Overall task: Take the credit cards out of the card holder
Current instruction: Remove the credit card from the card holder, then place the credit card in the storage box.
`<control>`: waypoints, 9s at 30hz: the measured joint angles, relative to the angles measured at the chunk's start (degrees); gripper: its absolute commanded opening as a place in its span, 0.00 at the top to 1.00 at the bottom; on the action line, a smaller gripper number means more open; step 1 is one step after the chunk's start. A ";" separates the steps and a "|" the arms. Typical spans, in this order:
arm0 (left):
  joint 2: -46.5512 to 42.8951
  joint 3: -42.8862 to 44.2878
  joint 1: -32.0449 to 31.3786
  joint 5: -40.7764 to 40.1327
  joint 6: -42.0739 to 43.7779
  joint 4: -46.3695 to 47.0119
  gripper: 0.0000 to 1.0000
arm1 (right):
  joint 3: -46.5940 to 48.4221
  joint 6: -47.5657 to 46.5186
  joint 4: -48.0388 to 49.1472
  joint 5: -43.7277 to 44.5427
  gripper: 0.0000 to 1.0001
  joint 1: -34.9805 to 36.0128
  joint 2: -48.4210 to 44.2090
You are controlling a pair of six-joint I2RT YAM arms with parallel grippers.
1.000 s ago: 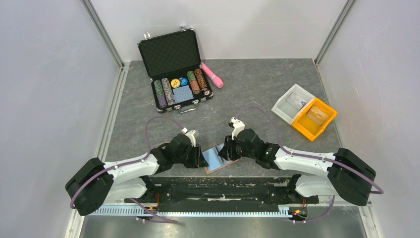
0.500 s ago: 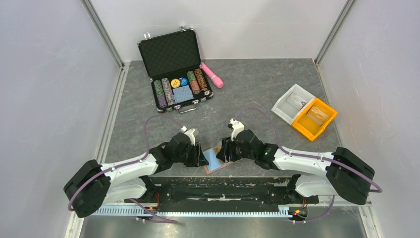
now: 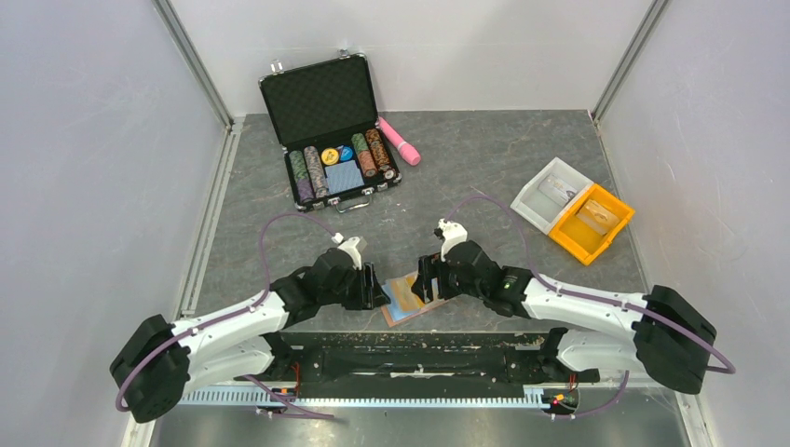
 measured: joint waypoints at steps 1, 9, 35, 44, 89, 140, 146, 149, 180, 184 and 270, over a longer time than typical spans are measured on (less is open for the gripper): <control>-0.09 0.13 -0.02 -0.04 0.00 -0.13 0.45 | 0.17 -0.15 -0.48 0.24 0.24 0.00 -0.61; -0.85 0.74 -0.02 -0.42 -0.02 -1.05 0.45 | 0.79 -1.05 -0.11 -2.14 0.38 0.02 -1.03; 13.42 -0.28 0.00 1.95 -0.26 12.04 0.78 | -3.43 -2.54 13.09 -12.74 0.73 -4.79 10.51; 13.62 -2.29 0.00 2.16 -0.44 16.31 0.78 | -6.75 -1.81 19.39 -17.55 0.74 -5.73 12.48; 7.48 -4.35 -0.04 1.51 -1.51 11.80 0.51 | -8.72 -6.86 7.89 -21.53 1.00 -17.14 -3.41; -0.79 9.92 0.00 21.18 5.09 3.10 0.98 | -8.17 -13.35 12.85 -56.92 0.89 -17.70 -5.66; -1.36 8.66 0.00 21.55 3.10 5.68 0.98 | -8.52 -10.60 14.43 -51.98 0.54 -17.70 -7.15; -2.25 8.11 -0.02 20.61 2.29 6.64 0.98 | -9.81 -8.31 16.33 -46.95 0.45 -17.70 -9.44; -11.17 -2.93 0.00 5.55 -9.70 25.73 0.60 | -27.56 20.98 59.47 -40.00 1.00 -17.88 -8.57; -11.28 -2.78 0.00 4.94 -10.12 23.26 0.00 | -26.77 20.87 58.18 -40.35 1.00 -18.40 -8.92; -11.30 23.98 0.00 -10.49 20.68 -31.01 0.00 | 31.58 -26.99 -31.28 -28.61 1.00 -91.34 15.23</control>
